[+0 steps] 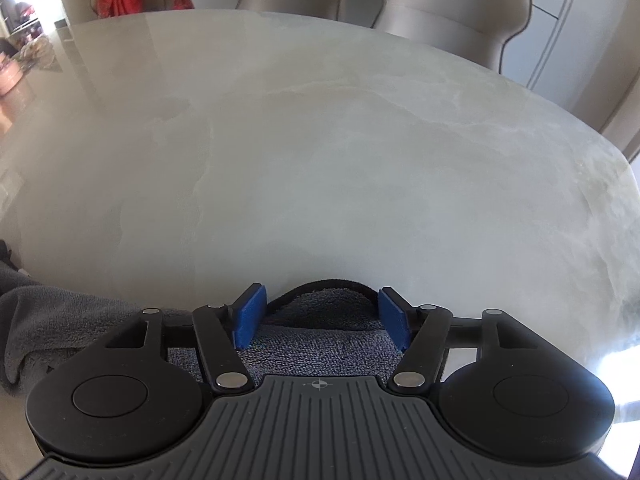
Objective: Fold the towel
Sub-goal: 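Grasp a towel corner with the left gripper while the right gripper holds another corner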
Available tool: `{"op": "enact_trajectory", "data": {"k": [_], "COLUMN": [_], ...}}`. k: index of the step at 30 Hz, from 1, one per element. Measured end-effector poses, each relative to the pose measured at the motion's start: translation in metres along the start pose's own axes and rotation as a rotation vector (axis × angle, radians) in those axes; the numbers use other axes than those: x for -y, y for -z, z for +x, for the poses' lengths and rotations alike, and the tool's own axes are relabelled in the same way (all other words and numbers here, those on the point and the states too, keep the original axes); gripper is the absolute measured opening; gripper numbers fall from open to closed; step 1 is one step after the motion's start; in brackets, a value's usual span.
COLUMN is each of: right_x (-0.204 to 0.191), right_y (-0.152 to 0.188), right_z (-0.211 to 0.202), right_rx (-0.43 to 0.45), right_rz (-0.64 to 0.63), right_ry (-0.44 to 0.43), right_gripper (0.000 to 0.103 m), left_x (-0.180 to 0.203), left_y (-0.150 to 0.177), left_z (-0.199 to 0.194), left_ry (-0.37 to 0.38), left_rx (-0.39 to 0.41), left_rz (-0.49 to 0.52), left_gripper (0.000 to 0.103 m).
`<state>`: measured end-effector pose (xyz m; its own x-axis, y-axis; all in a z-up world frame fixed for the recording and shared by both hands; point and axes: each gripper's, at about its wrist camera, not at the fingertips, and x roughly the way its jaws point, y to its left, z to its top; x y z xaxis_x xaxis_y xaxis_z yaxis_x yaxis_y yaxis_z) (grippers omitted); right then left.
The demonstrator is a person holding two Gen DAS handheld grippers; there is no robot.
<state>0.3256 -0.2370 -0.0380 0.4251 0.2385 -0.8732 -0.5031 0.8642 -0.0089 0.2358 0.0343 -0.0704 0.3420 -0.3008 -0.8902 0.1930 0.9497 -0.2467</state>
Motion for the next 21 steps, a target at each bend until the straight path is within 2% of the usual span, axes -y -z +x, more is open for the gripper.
{"op": "enact_trajectory", "data": {"k": [2, 3, 5, 8, 10, 18, 21], "right_x": [-0.003, -0.005, -0.01, -0.011, -0.01, -0.001, 0.003], "right_y": [0.003, 0.005, 0.011, 0.025, 0.033, 0.075, 0.079], "right_z": [-0.004, -0.007, -0.015, -0.035, -0.051, -0.154, -0.171], "right_rx": [0.013, 0.017, 0.036, 0.096, 0.142, 0.398, 0.462], "right_rz": [-0.021, -0.025, -0.041, 0.01, 0.061, 0.267, 0.298], "right_ry": [-0.033, -0.054, -0.079, -0.101, -0.117, -0.114, -0.11], "right_gripper": [0.015, 0.012, 0.01, 0.009, 0.009, 0.009, 0.009], "left_x": [0.009, 0.013, 0.015, 0.017, 0.017, 0.021, 0.027], "left_y": [0.0, 0.001, 0.002, 0.003, 0.004, 0.019, 0.025], "left_z": [0.006, 0.009, 0.006, -0.004, -0.012, -0.064, -0.084], "left_ry": [0.004, 0.015, 0.025, 0.023, 0.035, 0.04, 0.041], "left_rx": [0.01, 0.016, 0.029, 0.068, 0.091, 0.216, 0.256], "left_rz": [0.039, 0.05, 0.046, 0.049, 0.04, 0.065, 0.082], "left_gripper": [0.035, 0.029, 0.017, 0.013, 0.012, 0.012, 0.012]}}
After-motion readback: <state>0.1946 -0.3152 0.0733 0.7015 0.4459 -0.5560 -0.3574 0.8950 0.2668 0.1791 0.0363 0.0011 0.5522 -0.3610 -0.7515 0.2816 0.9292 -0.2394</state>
